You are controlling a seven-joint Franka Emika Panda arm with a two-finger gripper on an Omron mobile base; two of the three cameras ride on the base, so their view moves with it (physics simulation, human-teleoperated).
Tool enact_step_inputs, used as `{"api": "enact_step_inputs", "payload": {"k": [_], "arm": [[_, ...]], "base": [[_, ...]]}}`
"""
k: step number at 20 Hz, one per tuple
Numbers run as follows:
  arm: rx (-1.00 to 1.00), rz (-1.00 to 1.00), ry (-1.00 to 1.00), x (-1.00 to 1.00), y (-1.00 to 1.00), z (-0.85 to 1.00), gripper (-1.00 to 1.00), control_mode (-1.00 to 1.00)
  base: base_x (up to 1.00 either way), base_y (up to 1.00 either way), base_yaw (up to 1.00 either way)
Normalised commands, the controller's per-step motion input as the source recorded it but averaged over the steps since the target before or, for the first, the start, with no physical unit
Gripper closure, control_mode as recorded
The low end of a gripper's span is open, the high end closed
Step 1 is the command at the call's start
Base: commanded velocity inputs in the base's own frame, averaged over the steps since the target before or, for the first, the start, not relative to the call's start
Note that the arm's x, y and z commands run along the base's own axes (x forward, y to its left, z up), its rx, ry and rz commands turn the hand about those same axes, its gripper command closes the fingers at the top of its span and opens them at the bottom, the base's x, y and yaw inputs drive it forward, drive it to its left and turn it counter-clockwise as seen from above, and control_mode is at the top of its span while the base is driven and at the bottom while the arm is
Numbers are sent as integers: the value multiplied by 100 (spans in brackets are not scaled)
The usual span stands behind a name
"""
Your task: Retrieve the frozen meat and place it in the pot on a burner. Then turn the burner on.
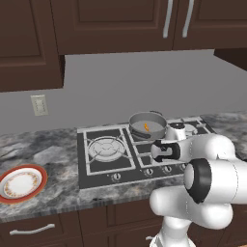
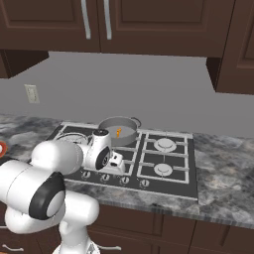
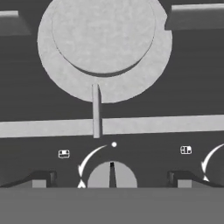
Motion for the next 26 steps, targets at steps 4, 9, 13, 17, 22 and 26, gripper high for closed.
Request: {"api": "enact_step_inputs", "payload": {"k": [4, 9, 13, 17, 22, 26], "arm": [[0, 0, 0, 0, 0, -9, -100, -100], [0, 0, 0, 0, 0, -7, -100, -100], [0, 0, 0, 0, 0, 0, 100, -100], [0, 0, 0, 0, 0, 0, 100, -100], [0, 0, 0, 0, 0, 0, 100, -100], [-1, 11, 0, 0, 0, -1, 100, -100]], "base": [[0, 0, 0], [0, 0, 0], [0, 0, 0], [0, 0, 0], [0, 0, 0], [0, 0, 0]]}}
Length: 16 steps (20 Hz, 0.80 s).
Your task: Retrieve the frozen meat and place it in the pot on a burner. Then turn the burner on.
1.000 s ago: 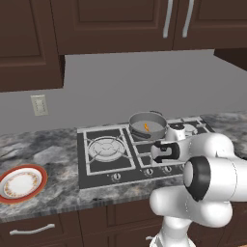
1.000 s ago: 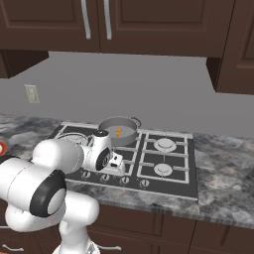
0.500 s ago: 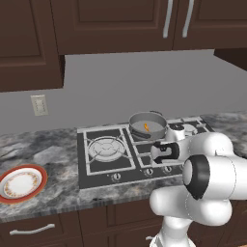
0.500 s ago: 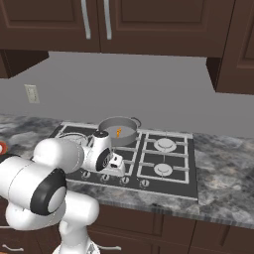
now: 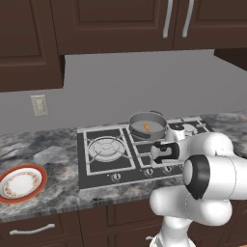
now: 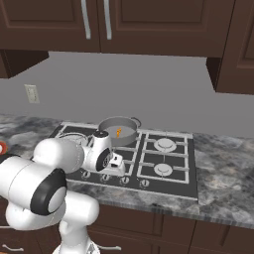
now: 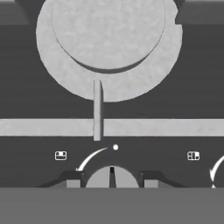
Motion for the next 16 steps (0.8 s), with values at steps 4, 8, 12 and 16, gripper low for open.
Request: {"api": "enact_step_inputs", "payload": {"k": [4, 8, 12, 16], "arm": [[-5, 28, 0, 0, 0, -15, 100, -100], [-8, 36, 0, -4, 0, -27, 100, -100], [-11, 39, 0, -14, 0, -37, 100, -100], [-15, 42, 0, -19, 0, -42, 100, -100]], "base": [[0, 0, 0], [0, 0, 0], [0, 0, 0], [0, 0, 0]]}}
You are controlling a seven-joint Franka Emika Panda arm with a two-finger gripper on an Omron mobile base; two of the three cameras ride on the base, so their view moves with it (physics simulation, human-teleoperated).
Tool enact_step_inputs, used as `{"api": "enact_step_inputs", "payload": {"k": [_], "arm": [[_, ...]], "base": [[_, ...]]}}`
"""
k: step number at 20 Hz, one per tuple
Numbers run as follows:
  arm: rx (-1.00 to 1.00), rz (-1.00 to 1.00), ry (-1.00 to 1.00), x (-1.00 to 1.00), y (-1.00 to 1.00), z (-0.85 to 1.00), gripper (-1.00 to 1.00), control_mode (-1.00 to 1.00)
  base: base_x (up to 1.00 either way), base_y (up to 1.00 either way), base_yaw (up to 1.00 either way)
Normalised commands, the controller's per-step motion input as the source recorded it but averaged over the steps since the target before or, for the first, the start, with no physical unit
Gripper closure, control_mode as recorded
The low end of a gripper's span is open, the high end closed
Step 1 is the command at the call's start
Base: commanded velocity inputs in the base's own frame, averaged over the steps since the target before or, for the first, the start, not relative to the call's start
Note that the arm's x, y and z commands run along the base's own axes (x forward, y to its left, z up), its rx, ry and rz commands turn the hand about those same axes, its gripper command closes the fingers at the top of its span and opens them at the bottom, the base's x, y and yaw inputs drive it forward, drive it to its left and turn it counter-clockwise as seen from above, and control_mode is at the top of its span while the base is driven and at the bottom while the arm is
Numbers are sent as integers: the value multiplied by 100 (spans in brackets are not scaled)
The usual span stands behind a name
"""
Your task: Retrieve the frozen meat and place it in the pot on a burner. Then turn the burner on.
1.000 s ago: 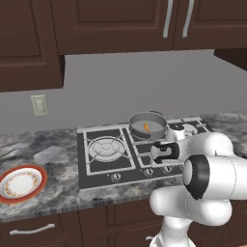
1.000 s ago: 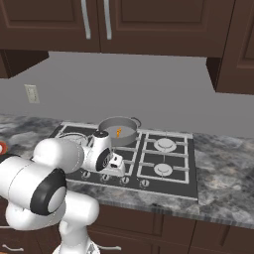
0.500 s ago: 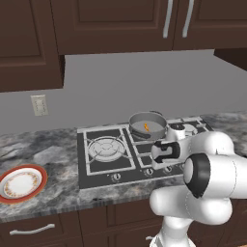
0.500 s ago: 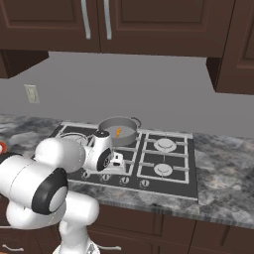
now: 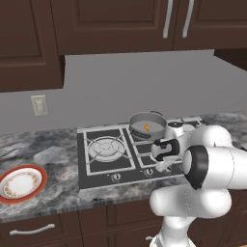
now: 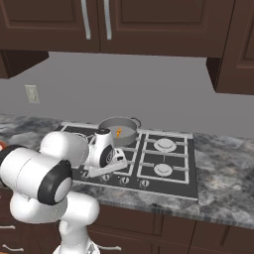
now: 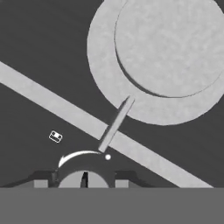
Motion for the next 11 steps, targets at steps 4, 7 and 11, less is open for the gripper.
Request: {"api": "enact_step_inputs", "payload": {"k": [4, 7, 11], "arm": [[-15, 40, 0, -27, 0, -39, 100, -100], [-14, 40, 0, -45, 0, -34, 100, -100], [-11, 40, 0, -47, 0, -27, 100, -100]], "base": [[0, 0, 0], [0, 0, 0], [0, 0, 0]]}}
